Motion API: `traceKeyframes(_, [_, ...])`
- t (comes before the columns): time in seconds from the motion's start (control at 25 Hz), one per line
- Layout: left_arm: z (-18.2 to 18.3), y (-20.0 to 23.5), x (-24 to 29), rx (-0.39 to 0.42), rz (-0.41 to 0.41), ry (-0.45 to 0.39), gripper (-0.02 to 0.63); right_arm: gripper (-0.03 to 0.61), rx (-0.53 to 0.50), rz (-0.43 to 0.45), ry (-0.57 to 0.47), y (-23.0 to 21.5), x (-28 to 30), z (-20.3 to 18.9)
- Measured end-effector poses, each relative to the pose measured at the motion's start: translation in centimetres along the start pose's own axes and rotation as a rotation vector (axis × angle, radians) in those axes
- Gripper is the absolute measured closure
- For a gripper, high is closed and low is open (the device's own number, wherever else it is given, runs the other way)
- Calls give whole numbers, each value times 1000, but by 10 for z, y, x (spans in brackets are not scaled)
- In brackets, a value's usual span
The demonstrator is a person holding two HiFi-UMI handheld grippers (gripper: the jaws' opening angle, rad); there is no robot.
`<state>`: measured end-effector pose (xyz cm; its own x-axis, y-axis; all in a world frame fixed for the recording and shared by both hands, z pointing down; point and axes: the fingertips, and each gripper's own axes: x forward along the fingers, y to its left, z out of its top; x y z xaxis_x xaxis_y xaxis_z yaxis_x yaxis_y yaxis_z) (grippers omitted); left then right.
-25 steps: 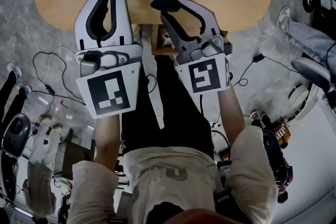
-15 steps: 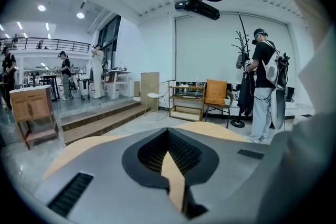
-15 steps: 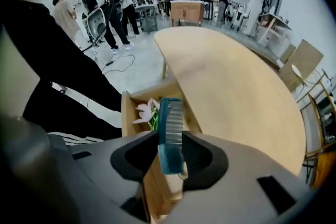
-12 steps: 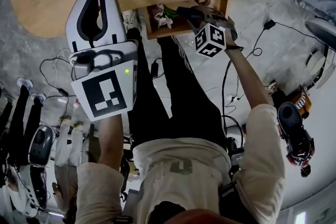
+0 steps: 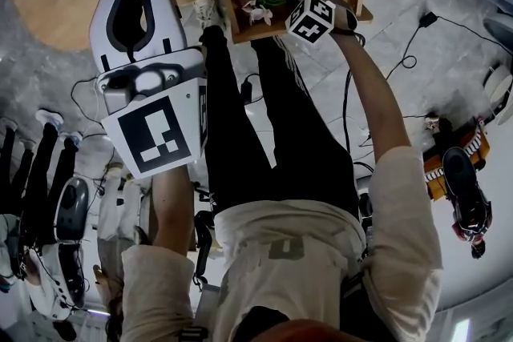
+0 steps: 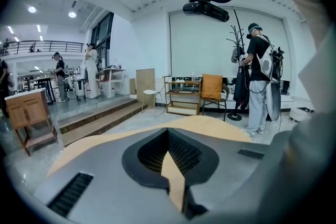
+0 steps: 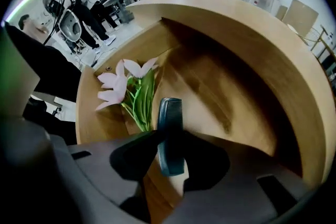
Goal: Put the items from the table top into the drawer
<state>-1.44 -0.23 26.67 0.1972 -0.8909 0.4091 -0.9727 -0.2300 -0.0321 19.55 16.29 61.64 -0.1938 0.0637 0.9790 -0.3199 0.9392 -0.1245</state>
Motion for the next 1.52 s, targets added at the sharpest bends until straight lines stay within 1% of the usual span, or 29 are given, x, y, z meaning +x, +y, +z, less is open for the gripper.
traceKeyframes(0.12, [-8,1,-1,-10,6,9,607,425,-15,-18,11,0,5,-1])
traceKeyframes(0.32, [-8,0,-3,-30,9,8,607,425,27,-34,16,-1,6,1])
traceKeyframes(0.48, [-9,-5,-1,-35,1,4,607,425,62,-17,19,-1,7,0])
traceKeyframes(0.68, [-9,-7,-1,-30,-8,4,607,414,66,-10,9,0,4,2])
traceKeyframes(0.8, [-14,-10,4,-29,-14,16,607,414,85,-23,-20,-5,-2,8])
traceKeyframes(0.96, [-32,-12,11,-55,-19,73,607,415,88,-44,-83,-9,-17,24])
traceKeyframes(1.12, [-44,-15,13,-68,-42,122,607,414,113,-20,-128,-4,-30,35])
traceKeyframes(1.28, [-41,-11,12,-72,-39,124,607,416,168,0,-167,0,-44,43])
traceKeyframes(1.32, [-38,-9,11,-68,-35,118,607,421,190,-1,-182,0,-51,45])
traceKeyframes(1.4, [-25,-5,8,-60,-25,93,607,481,247,-21,-218,-5,-70,54])
traceKeyframes(1.44, [-16,-4,5,-55,-22,76,607,513,281,-40,-239,-11,-84,60])
traceKeyframes(1.52, [9,-2,-4,-43,-18,52,607,546,359,-91,-294,-26,-119,78])
